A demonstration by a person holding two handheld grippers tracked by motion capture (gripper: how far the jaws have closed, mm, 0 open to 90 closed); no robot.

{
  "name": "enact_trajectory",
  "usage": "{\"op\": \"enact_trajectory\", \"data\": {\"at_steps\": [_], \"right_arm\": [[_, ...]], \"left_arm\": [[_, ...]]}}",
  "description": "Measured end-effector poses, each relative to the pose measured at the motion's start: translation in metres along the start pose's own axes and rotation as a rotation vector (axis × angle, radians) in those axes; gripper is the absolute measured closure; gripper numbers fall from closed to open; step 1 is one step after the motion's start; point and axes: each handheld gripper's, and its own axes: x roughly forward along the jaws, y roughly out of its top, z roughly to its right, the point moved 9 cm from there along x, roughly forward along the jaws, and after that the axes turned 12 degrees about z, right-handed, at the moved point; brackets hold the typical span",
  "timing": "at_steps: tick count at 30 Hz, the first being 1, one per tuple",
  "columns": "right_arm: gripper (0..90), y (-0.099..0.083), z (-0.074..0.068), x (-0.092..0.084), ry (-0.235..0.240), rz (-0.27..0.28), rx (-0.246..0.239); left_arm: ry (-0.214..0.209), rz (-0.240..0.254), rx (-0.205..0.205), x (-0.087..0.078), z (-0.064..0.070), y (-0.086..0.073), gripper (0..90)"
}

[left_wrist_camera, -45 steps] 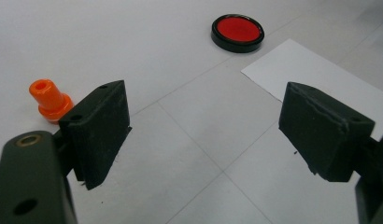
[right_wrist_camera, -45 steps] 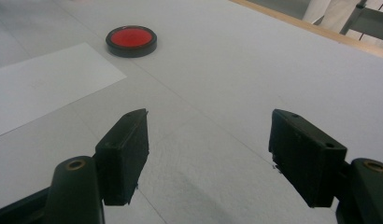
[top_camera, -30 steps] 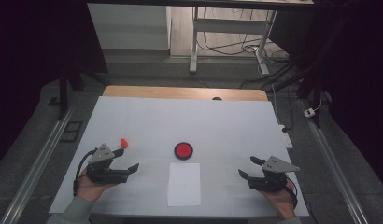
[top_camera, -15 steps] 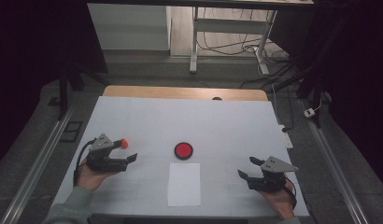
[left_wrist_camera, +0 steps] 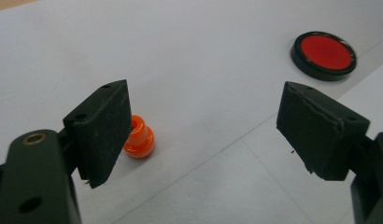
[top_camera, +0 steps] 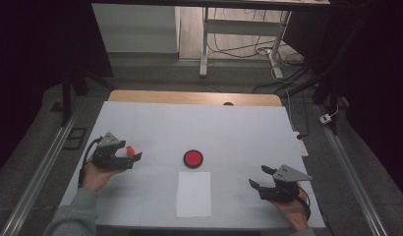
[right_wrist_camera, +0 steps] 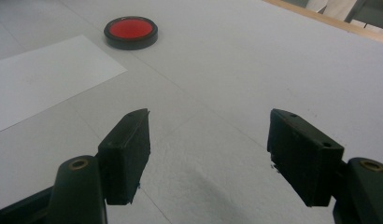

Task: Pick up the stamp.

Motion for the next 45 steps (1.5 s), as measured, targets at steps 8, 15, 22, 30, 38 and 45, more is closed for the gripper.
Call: {"op": "enact_trajectory", "data": {"at_steps": [8, 15, 22, 30, 38, 45], "right_arm": [[29.6, -0.002, 0.0, 0.002, 0.005, -0.005, 0.003], [29.6, -0.003, -0.002, 0.003, 0.009, -0.01, 0.004], [29.7, -0.004, -0.002, 0.004, 0.007, -0.009, 0.009], [29.7, -0.004, -0.001, 0.002, 0.007, -0.013, 0.006], [29.8, -0.005, -0.001, 0.002, 0.004, -0.013, 0.002], [30.0, -0.004, -0.001, 0.002, 0.0, -0.01, 0.005]], "left_arm": [[0.027, -0.037, -0.012, 0.012, -0.016, -0.004, 19.9], [0.029, -0.055, -0.024, 0.022, -0.025, -0.009, 21.7], [0.04, -0.05, -0.037, 0.029, -0.035, -0.013, 24.8], [0.031, -0.05, -0.043, 0.033, -0.04, -0.018, 31.6], [0.026, -0.065, -0.022, 0.036, -0.037, -0.022, 36.6], [0.033, -0.072, -0.011, 0.038, -0.038, -0.026, 39.8]]}}
